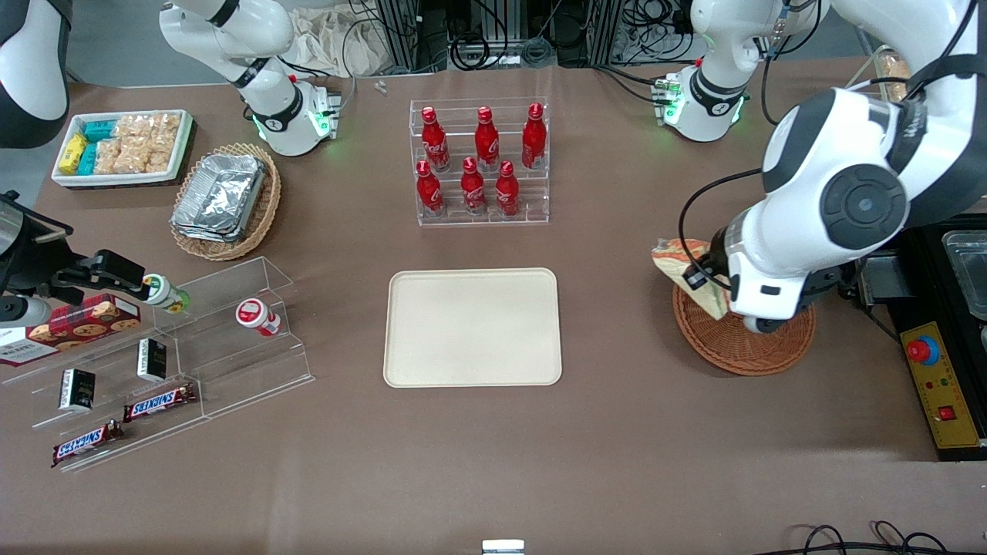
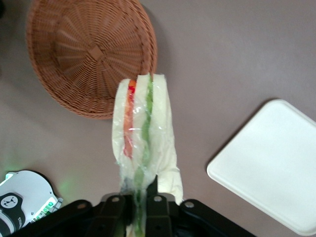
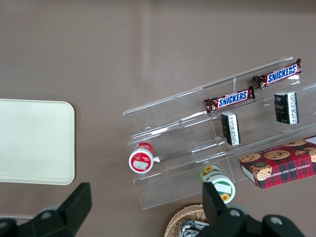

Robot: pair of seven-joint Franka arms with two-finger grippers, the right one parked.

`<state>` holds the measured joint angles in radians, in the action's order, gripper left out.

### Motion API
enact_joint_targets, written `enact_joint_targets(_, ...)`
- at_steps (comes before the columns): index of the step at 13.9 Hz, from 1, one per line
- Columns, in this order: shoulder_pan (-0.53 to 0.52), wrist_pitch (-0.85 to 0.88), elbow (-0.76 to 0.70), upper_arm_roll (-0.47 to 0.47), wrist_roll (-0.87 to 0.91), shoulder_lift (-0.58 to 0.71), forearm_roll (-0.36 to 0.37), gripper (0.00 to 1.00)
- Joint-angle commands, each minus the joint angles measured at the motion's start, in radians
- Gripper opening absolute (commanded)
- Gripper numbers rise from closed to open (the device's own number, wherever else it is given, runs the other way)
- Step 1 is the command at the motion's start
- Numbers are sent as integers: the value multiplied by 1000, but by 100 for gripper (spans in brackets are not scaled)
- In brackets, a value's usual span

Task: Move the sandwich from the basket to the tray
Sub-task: 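Carry the sandwich with the left gripper over the cream tray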

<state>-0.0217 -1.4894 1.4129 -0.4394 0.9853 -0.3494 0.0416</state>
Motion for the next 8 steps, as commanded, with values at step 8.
enact_joint_targets(8,75,-190,0,-190,-20,-200,121,0)
